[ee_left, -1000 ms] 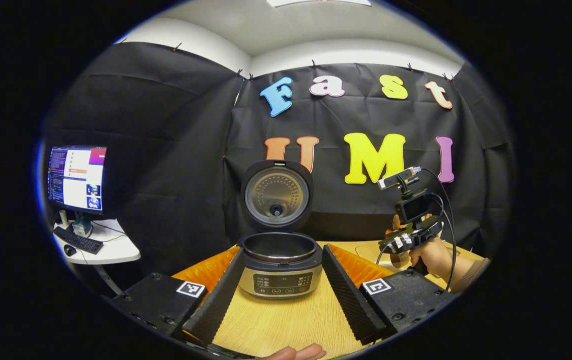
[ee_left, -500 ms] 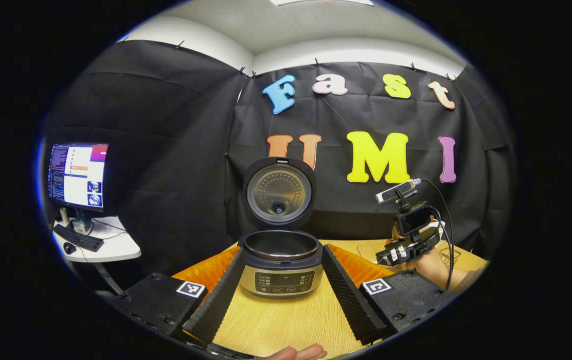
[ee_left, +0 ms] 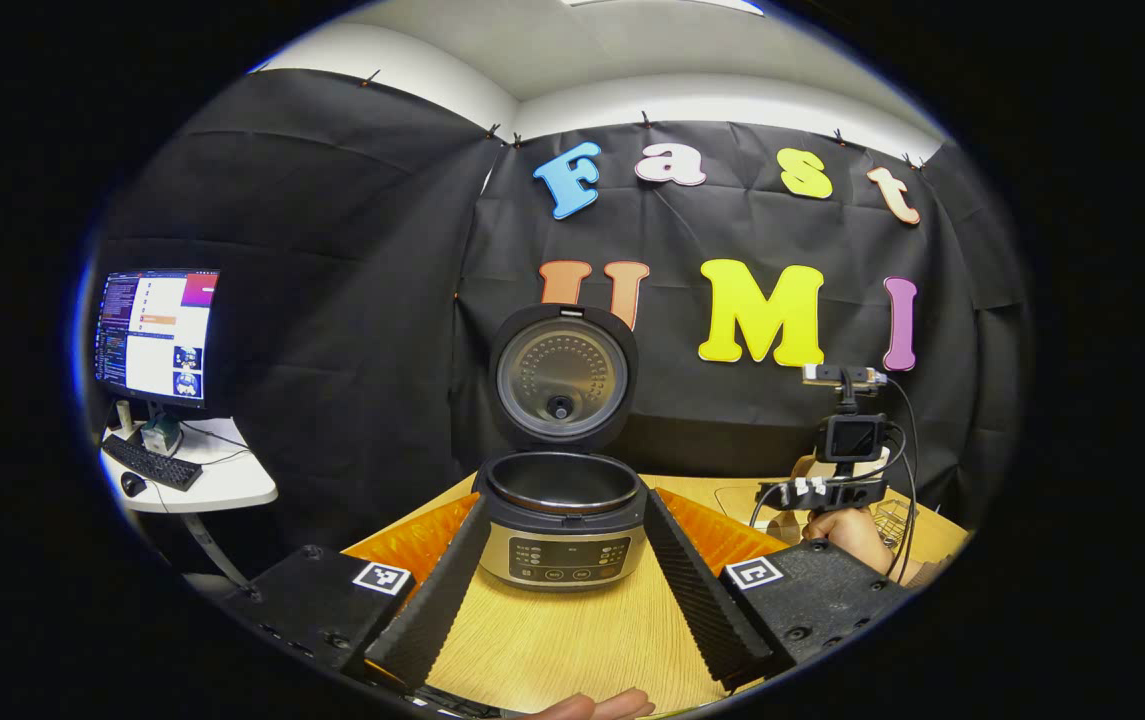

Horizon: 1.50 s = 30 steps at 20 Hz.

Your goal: Close the left gripper, press the button to open the rice cooker; take a wooden spoon from the chopstick holder with the right hand, scoop a spoonful of rice and pour it into the rice cooker, then put the wooden spoon back into the chopstick holder.

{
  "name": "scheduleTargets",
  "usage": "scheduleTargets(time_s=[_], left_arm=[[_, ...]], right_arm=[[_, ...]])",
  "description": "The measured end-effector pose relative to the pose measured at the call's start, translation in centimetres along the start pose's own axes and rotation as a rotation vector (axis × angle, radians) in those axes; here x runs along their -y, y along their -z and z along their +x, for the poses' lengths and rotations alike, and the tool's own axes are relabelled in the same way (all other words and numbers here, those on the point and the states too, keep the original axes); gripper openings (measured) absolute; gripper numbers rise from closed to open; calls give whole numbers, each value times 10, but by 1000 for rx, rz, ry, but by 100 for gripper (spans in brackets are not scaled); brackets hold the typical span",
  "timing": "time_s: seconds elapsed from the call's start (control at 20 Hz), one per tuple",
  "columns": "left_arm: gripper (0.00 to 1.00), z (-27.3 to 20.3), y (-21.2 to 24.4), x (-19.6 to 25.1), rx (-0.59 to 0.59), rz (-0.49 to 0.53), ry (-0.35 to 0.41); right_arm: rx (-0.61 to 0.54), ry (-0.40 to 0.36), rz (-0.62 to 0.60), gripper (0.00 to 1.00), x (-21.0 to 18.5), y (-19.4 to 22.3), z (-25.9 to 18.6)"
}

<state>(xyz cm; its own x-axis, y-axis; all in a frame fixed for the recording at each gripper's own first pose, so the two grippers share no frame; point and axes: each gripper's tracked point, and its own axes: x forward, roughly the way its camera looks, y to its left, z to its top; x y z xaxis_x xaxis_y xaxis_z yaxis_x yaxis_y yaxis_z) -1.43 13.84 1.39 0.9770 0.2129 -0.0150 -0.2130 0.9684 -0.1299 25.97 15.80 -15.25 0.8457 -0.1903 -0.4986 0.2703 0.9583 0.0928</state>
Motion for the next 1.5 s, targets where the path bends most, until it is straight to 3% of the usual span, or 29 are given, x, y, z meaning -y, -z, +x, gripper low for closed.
scheduleTargets(time_s=[0.2, 0.65, 0.8, 1.05, 1.35, 1.5], left_arm=[[98, 2, 4, 6, -16, -30, 21], [98, 2, 5, 8, -21, -26, 24], [98, 3, 7, 11, -21, -25, 36], [98, 3, 9, 12, -30, -28, 43], [98, 3, 6, 9, -18, -26, 32], [98, 3, 5, 5, -12, -13, 22]], right_arm=[[-44, -14, 248, 10, 23, 2, -2], [-157, -132, 481, 10, 42, 13, -1], [-221, -191, 637, 10, 50, 16, 6], [-244, -240, 678, 10, 49, 16, 6], [-353, -377, 944, 10, 36, 12, 7], [-355, -364, 970, 10, 35, 12, 7]])
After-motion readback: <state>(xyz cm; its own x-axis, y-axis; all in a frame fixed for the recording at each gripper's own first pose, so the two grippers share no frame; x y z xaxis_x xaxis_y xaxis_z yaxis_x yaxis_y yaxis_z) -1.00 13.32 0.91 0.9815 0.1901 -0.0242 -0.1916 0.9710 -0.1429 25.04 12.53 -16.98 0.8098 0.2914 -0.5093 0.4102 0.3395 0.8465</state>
